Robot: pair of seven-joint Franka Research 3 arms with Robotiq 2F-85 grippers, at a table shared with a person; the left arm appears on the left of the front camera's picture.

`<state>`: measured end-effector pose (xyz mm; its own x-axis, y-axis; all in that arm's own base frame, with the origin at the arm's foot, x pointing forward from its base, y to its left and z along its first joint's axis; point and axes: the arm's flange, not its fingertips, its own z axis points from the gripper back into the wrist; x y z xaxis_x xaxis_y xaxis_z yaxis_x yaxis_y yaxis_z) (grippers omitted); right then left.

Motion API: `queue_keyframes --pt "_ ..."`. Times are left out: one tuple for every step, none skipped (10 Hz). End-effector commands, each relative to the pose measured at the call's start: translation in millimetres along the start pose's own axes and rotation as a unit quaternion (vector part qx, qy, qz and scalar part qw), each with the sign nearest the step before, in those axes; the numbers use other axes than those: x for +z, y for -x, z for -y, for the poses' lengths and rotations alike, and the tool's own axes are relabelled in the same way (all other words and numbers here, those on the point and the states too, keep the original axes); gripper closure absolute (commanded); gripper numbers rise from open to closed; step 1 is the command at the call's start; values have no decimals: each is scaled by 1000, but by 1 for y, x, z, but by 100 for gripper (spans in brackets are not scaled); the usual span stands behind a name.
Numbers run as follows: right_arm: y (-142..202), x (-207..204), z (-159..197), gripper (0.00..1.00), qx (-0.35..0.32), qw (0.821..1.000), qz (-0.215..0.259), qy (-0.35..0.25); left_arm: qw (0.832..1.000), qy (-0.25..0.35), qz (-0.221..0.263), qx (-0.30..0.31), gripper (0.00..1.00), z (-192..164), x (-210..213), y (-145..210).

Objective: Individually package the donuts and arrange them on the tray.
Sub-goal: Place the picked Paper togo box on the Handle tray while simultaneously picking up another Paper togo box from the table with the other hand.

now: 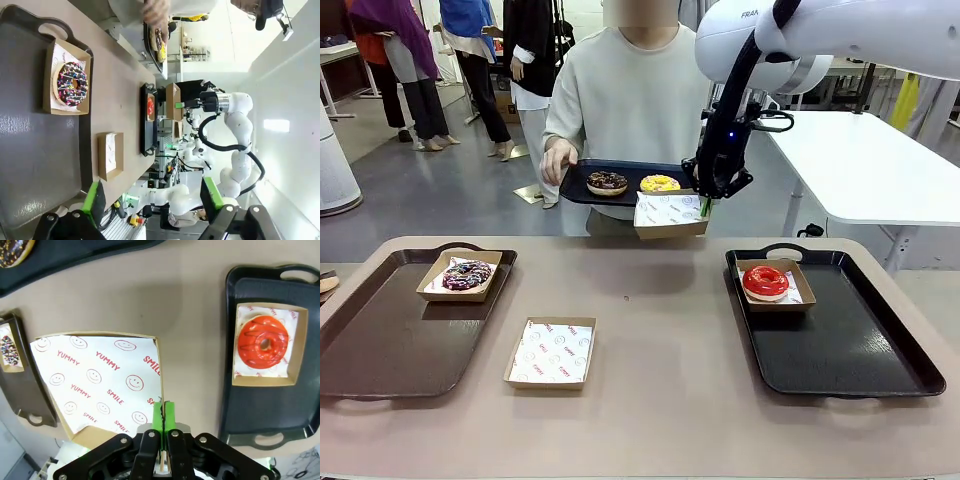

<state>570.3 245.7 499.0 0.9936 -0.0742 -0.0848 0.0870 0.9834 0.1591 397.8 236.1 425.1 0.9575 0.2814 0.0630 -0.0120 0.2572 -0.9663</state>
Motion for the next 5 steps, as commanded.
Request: queue_keyframes --pt "2 -1 0 100 -1 1000 2 0 1000 8 -7 2 0 0 1 1" --pt "2 -1 0 100 -1 1000 2 0 1000 8 -7 2 0 0 1 1" --pt "2 -1 0 100 -1 1000 2 0 1000 8 -7 2 0 0 1 1" --pt "2 -1 0 100 -1 1000 2 0 1000 8 -7 2 0 0 1 1" --pt "2 -1 0 100 -1 1000 2 0 1000 8 -7 2 0 0 1 1"
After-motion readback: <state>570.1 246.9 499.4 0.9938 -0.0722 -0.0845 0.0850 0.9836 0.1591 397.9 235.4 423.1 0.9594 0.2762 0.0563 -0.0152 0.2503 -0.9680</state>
